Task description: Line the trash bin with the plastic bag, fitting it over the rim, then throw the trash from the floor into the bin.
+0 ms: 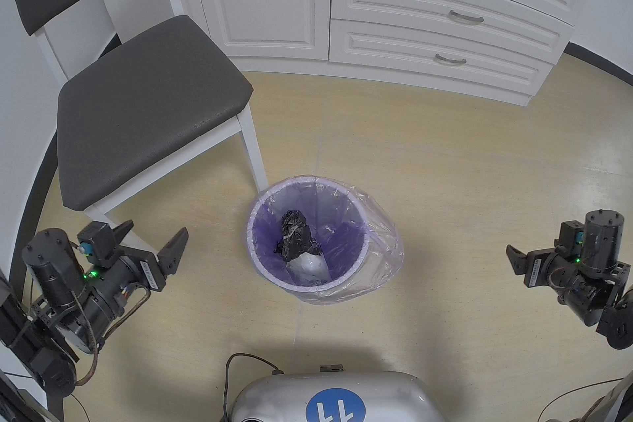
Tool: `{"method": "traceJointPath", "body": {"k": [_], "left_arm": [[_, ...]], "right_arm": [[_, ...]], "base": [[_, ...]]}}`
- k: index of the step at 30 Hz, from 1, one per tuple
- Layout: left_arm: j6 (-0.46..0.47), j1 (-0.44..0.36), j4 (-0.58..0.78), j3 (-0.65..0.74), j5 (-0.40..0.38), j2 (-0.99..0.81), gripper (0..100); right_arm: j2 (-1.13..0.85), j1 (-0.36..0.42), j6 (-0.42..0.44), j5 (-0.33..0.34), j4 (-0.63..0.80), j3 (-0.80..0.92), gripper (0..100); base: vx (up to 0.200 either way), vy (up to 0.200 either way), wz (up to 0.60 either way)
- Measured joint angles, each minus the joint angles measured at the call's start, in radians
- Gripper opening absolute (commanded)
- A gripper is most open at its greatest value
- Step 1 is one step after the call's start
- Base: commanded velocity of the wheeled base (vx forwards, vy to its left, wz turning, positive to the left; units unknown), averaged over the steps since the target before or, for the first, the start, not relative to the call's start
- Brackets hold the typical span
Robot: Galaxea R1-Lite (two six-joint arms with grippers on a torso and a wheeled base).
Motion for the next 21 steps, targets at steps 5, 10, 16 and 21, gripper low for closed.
{"method": "traceJointPath", "body": {"k": [5,10,16,21], "left_arm": [[0.026,0.027,0.091,0.001,-0.003,-0.128,100],[0.037,0.04,0.308,-0.041,-0.002,-0.278,100],[0.04,0.056,0.675,-0.161,0.0,-0.487,100],[0.04,0.083,0.947,-0.333,0.008,-0.632,100]], "right_arm": [[-0.102,-0.018,-0.054,-0.003,-0.002,-0.016,100],[-0.186,-0.027,-0.097,-0.002,-0.002,-0.075,100],[-0.256,-0.056,-0.118,0.001,-0.005,-0.154,100],[-0.304,-0.087,-0.12,0.008,-0.003,-0.236,100]], "base": [[0.0,0.0,0.0],[0.0,0.0,0.0],[0.0,0.0,0.0],[0.0,0.0,0.0]]}}
